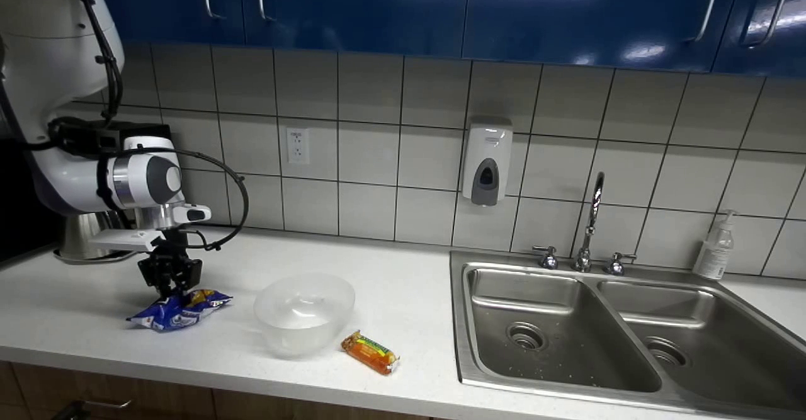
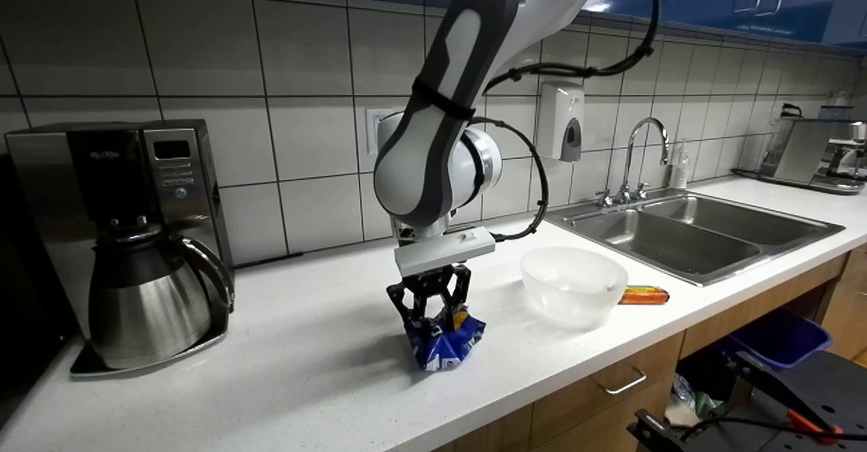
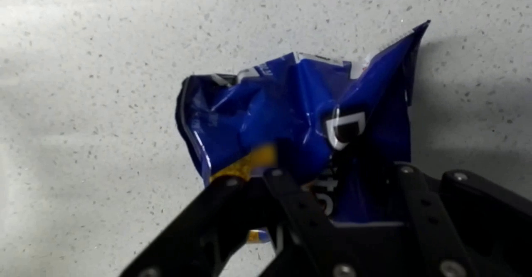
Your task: Put the snack in the bowl
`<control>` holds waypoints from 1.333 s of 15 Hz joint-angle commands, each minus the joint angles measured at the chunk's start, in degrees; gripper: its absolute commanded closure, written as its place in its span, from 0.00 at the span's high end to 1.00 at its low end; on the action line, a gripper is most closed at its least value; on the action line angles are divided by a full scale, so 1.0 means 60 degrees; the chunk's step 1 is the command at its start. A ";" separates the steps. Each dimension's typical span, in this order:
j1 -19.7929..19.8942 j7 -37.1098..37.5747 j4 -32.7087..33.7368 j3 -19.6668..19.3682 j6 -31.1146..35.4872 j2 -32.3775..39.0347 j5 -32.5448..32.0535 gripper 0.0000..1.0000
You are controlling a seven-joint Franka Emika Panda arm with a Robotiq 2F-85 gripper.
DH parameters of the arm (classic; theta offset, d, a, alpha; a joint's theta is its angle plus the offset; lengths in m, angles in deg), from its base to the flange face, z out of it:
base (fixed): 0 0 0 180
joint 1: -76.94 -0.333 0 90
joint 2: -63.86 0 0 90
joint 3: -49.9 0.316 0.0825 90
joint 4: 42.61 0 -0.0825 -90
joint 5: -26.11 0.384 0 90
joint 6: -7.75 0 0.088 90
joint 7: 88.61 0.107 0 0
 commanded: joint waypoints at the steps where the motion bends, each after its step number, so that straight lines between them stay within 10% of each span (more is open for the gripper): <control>1: -0.0176 0.0140 0.0013 -0.0116 -0.0179 -0.0305 0.0095 0.15; 4: -0.0157 0.0110 -0.0043 -0.0110 -0.0145 -0.0501 0.0082 0.00; 20: 0.0693 -0.1267 -0.0920 0.0005 -0.2196 -0.3147 -0.0115 0.00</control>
